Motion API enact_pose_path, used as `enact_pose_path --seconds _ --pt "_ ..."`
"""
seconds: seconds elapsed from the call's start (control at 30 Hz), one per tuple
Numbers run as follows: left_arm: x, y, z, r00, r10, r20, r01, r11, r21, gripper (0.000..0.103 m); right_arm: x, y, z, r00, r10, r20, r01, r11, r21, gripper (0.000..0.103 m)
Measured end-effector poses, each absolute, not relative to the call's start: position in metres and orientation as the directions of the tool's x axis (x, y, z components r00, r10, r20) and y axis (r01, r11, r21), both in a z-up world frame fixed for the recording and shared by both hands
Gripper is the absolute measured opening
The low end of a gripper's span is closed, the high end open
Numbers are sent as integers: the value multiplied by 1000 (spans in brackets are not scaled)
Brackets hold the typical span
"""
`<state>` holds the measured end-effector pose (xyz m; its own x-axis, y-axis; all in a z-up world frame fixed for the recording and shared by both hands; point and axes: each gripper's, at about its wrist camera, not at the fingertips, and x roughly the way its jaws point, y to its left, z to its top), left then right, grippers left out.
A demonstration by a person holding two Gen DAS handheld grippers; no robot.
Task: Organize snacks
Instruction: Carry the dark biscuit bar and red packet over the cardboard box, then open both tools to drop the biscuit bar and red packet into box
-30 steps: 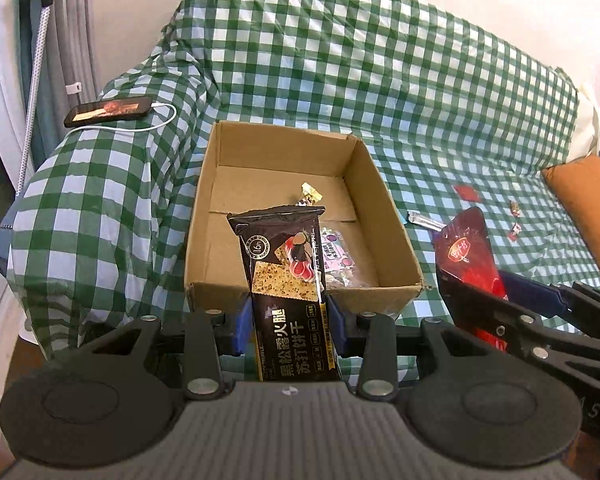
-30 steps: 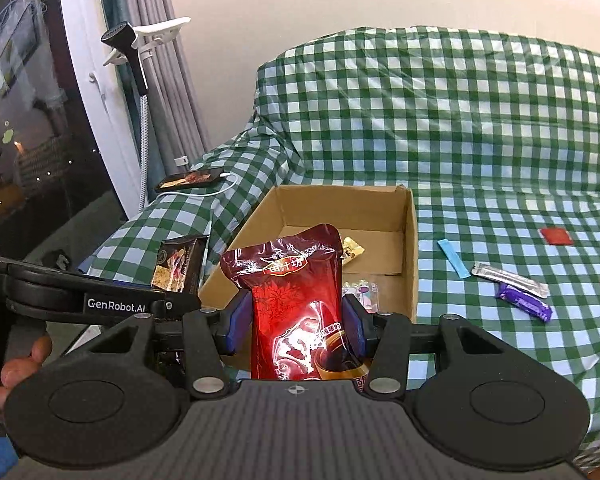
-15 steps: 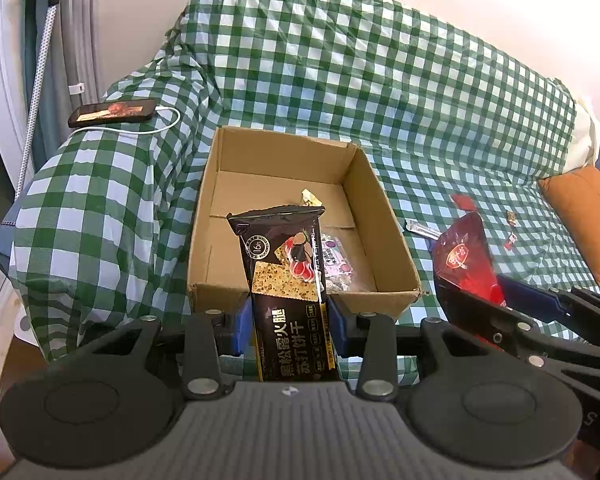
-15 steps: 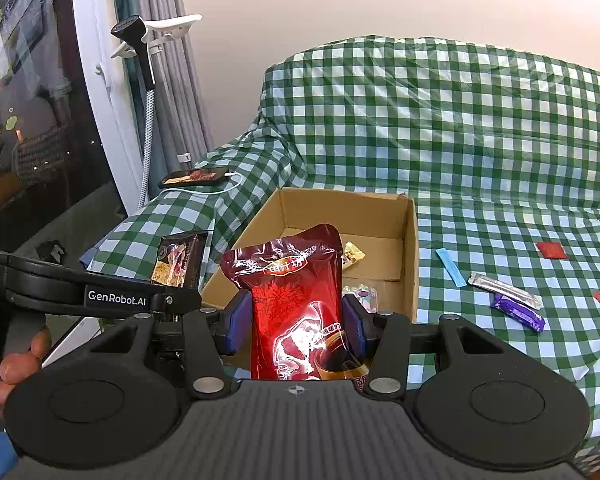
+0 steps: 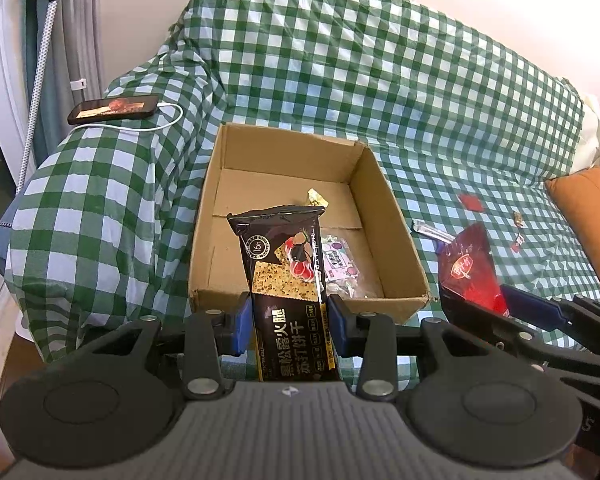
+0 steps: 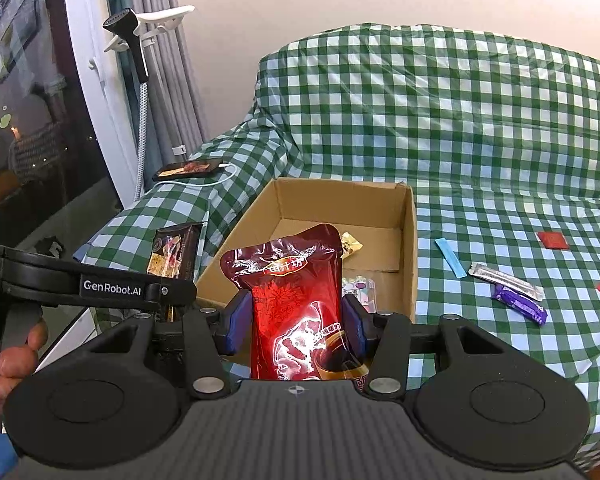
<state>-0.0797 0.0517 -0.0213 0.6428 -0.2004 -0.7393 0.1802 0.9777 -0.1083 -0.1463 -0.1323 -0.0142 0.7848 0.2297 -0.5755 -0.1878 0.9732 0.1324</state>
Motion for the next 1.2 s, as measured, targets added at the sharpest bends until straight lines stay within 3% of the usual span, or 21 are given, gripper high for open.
enact_pose_path --seconds 0.67,1.2 --pt "1 45 -27 640 -195 -743 156 980 -123 43 -73 -143 -30 778 191 -599 -142 981 130 51" --pt "95 25 -68 609 -152 -778 137 987 -85 43 19 -145 -68 751 149 -644 -80 988 136 52"
